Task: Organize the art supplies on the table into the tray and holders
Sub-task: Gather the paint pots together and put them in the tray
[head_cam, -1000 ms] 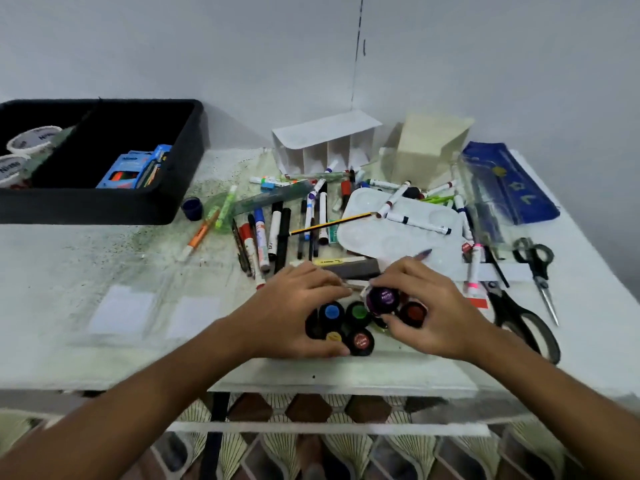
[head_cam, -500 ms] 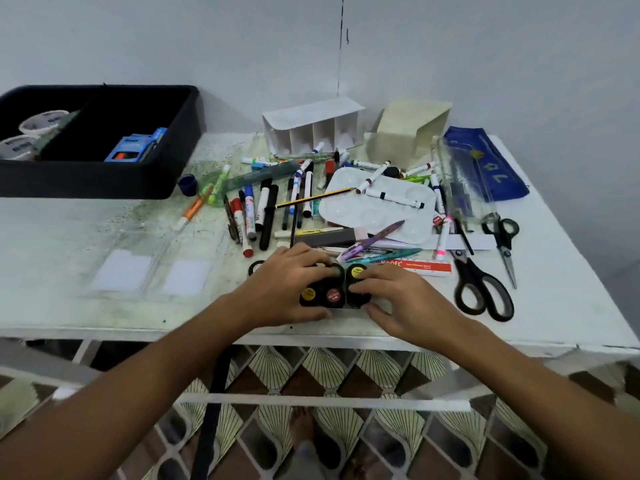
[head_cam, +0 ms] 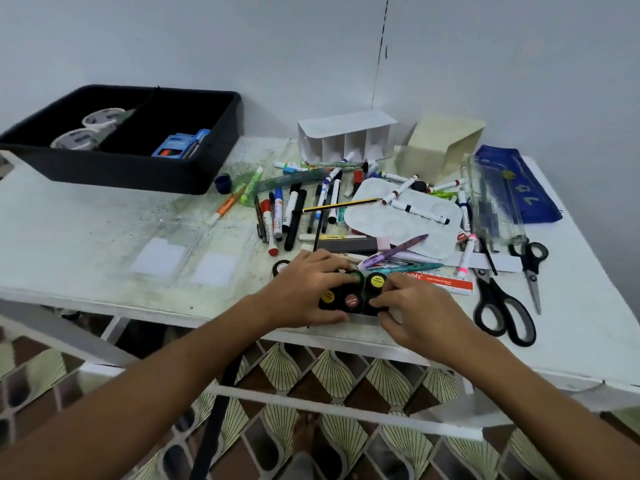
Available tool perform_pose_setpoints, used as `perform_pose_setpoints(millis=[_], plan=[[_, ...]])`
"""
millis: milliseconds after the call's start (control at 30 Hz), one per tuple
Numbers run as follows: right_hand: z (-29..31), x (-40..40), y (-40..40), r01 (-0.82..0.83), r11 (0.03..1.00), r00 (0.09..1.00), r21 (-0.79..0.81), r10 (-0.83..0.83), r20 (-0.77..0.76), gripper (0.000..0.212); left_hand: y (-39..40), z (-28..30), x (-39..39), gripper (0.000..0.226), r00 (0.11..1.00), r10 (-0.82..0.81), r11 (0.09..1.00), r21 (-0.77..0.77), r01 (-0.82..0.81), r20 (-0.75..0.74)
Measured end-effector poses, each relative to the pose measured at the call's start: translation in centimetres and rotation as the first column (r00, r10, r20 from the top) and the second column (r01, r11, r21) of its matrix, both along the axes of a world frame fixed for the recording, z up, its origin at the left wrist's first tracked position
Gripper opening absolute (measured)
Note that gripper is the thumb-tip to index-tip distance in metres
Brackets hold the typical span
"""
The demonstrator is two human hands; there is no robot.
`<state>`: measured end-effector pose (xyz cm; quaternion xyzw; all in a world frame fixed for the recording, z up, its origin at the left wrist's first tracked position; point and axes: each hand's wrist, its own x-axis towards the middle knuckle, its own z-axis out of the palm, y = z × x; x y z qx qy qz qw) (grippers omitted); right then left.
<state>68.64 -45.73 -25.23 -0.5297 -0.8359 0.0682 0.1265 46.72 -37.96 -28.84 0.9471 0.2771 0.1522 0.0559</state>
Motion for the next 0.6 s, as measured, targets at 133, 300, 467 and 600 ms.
perform_pose_setpoints(millis=[133,300,467,600], plan=[[2.3,-1.0,1.9,0.035,0.996,0.997,-0.081,-0.029,0.071,0.024,0.0,0.6,-0.4,0.061,1.000,-0.019,0.998,-0.054,0.020,0.024],[3.5,-4.4,5.9,0.012,0.997,0.991,-0.075,-0.022,-0.135,0.019,1.1,1.6,-4.6,0.052,0.986,0.110,0.992,-0.080,-0.100,0.128],[2.8,-10.4,11.9,-0.064,0.998,0.962,-0.001,0.061,-0.268,0.017,3.5,1.3,-12.5,0.057,0.926,0.364,0.929,-0.111,-0.353,0.100],[1.6,-15.7,16.8,-0.097,0.995,0.941,-0.030,0.082,-0.328,0.019,5.2,0.4,-17.9,0.068,0.864,0.503,0.859,-0.134,-0.494,0.037]])
